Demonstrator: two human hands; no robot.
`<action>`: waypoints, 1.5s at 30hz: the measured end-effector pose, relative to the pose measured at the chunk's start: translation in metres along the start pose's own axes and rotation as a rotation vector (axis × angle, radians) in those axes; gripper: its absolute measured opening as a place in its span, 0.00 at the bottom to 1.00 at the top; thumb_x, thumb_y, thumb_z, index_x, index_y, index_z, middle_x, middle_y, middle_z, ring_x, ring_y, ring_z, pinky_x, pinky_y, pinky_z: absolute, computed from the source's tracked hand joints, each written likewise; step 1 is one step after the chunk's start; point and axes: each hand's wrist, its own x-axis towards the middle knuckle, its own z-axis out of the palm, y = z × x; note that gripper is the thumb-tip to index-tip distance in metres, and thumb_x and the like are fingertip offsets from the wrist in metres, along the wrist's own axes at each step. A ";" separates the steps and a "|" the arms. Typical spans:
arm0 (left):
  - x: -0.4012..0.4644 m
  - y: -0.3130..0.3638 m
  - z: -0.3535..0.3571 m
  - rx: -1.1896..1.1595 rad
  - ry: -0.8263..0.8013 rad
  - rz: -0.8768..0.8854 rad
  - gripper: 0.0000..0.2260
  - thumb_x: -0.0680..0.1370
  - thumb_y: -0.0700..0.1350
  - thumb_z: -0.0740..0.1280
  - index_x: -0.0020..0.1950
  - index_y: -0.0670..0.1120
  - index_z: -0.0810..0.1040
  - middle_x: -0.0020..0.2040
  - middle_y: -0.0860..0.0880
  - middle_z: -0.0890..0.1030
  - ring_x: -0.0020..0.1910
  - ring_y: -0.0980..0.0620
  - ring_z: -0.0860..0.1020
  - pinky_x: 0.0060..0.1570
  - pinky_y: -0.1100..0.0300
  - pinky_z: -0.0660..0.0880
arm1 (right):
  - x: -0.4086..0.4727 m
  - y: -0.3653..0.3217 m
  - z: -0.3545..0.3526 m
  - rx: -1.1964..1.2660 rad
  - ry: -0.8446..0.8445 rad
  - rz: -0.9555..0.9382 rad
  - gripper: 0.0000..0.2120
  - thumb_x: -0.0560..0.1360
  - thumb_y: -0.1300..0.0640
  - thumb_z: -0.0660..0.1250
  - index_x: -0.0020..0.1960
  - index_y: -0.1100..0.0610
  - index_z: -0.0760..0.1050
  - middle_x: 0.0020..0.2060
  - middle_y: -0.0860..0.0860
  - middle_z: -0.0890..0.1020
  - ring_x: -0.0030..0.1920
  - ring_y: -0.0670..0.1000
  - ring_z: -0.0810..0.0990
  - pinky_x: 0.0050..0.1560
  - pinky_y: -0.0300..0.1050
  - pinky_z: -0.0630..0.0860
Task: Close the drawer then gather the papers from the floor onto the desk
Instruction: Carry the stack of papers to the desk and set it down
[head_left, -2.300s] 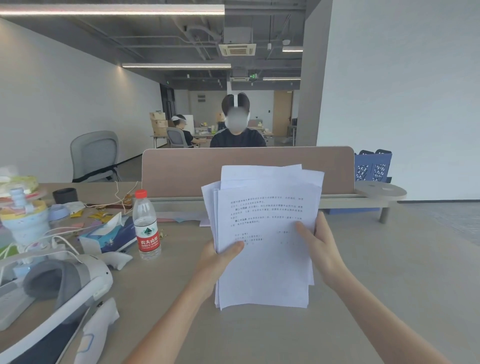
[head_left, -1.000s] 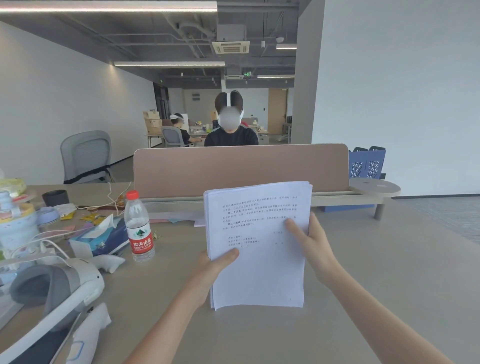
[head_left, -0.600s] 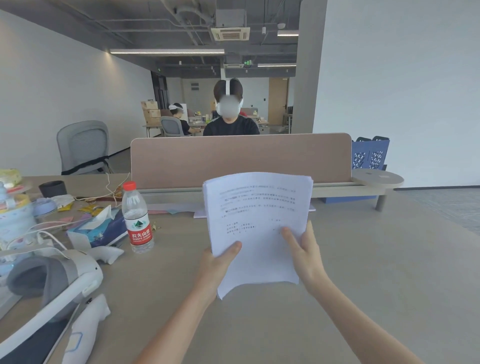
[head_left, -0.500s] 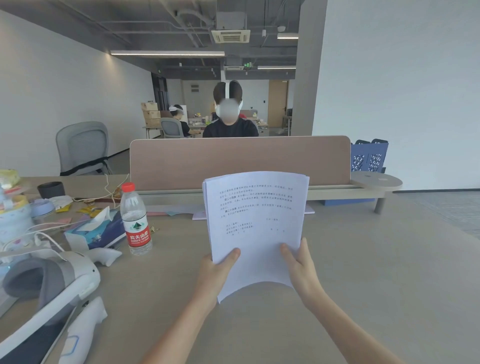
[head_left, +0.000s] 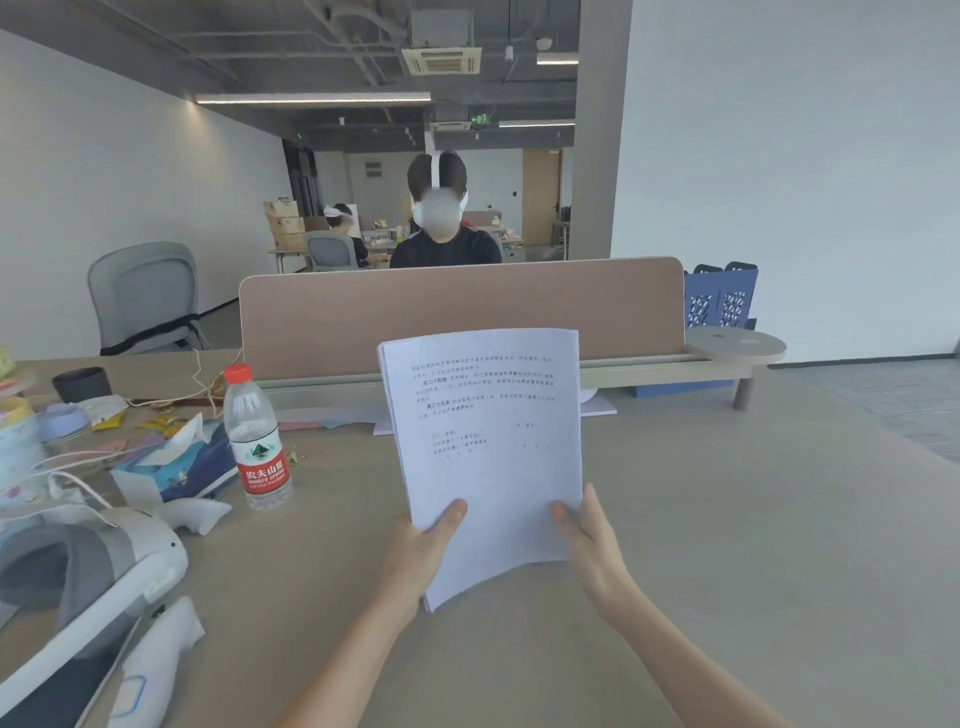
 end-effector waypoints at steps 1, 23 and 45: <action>-0.001 0.001 -0.001 0.001 0.012 0.015 0.01 0.76 0.50 0.71 0.45 0.55 0.82 0.42 0.61 0.85 0.39 0.65 0.82 0.38 0.66 0.75 | 0.001 0.000 0.000 0.017 0.011 -0.006 0.05 0.84 0.58 0.59 0.55 0.51 0.73 0.44 0.34 0.83 0.46 0.37 0.81 0.49 0.37 0.74; 0.005 -0.009 0.011 0.029 -0.066 -0.063 0.12 0.78 0.52 0.67 0.60 0.51 0.79 0.55 0.56 0.82 0.60 0.52 0.78 0.54 0.58 0.71 | 0.004 0.023 -0.031 0.008 -0.011 0.181 0.08 0.78 0.63 0.60 0.56 0.58 0.74 0.54 0.55 0.84 0.55 0.59 0.83 0.55 0.55 0.77; -0.005 -0.011 0.204 0.032 -0.178 -0.130 0.07 0.79 0.46 0.58 0.53 0.46 0.74 0.50 0.48 0.78 0.45 0.48 0.75 0.43 0.55 0.70 | -0.002 0.032 -0.221 -0.056 0.266 0.336 0.16 0.75 0.69 0.58 0.54 0.58 0.81 0.38 0.55 0.77 0.30 0.53 0.69 0.22 0.38 0.59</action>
